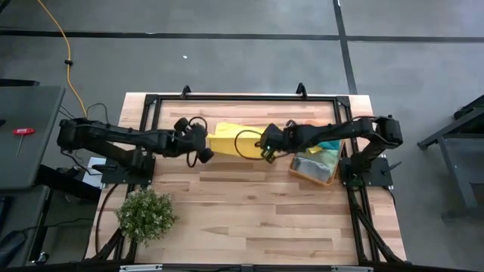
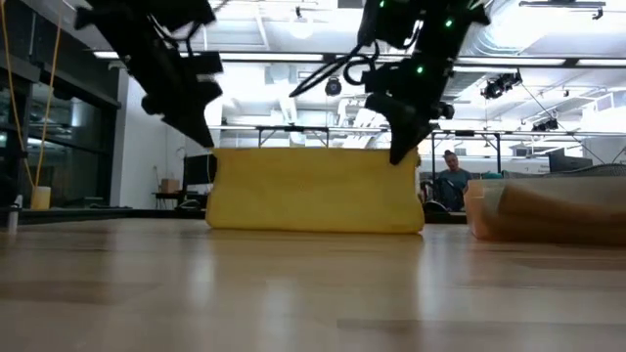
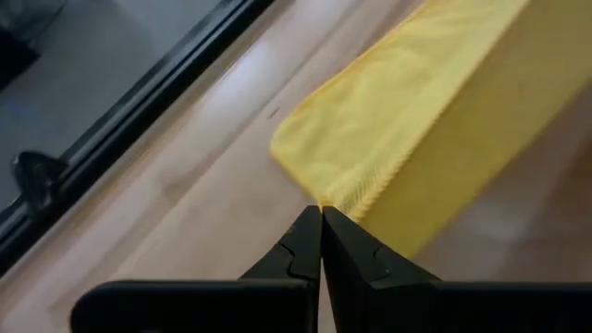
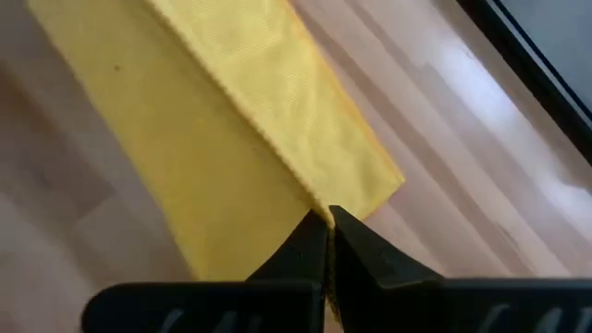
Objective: Fold microfiber towels
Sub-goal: Fold the yellow microfiber cloth
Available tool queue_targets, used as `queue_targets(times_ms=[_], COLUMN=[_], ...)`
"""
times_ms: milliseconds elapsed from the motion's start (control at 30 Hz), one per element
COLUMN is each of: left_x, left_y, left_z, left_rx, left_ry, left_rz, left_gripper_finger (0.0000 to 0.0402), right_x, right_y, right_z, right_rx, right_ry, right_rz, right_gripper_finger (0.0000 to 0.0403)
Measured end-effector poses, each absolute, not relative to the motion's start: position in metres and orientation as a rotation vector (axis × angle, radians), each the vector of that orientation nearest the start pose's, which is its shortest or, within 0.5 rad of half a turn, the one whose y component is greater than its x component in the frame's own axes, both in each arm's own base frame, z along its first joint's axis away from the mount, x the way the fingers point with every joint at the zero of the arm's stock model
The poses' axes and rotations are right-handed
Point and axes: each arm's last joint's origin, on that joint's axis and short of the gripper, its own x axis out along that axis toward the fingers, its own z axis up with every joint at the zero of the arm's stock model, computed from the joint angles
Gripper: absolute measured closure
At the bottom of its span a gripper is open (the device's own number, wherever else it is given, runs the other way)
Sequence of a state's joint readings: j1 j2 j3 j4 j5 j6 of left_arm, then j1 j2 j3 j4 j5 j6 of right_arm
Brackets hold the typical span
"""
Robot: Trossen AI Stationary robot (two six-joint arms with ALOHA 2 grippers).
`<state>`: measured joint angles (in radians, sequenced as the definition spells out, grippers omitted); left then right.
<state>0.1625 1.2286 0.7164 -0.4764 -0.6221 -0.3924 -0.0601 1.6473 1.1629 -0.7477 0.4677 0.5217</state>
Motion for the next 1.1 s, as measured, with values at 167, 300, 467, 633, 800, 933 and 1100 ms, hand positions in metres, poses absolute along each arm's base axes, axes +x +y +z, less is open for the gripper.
queue_targets(times_ms=[167,300,467,633,800,933,1100], left_x=[0.221,0.232,0.24,0.238,0.235,0.234,0.234], left_y=[0.083,0.103,0.12,0.127,0.128,0.124,0.113], left_z=[0.195,0.183,0.165,0.15,0.147,0.151,0.161], left_rx=[-0.148,-0.175,-0.178,-0.187,-0.181,-0.189,-0.173], left_ry=[0.842,0.826,0.831,0.913,0.935,0.921,0.903], left_rz=[0.934,0.902,0.922,0.942,0.996,1.024,1.005], left_gripper_finger=[0.0401,0.0401,0.0401,0.0401,0.0401,0.0401,0.0401], right_x=[0.313,0.312,0.313,0.321,0.326,0.327,0.327], right_y=[-0.055,-0.064,-0.072,-0.076,-0.078,-0.08,-0.079], right_z=[0.214,0.208,0.193,0.179,0.174,0.174,0.176], right_rx=[0.228,0.265,0.302,0.293,0.279,0.262,0.207], right_ry=[1.08,1.116,1.171,1.181,1.161,1.148,1.15], right_rz=[-0.79,-0.8,-0.845,-0.842,-0.835,-0.849,-0.851], right_gripper_finger=[0.0403,0.0403,0.0403,0.0403,0.0403,0.0403,0.0403])
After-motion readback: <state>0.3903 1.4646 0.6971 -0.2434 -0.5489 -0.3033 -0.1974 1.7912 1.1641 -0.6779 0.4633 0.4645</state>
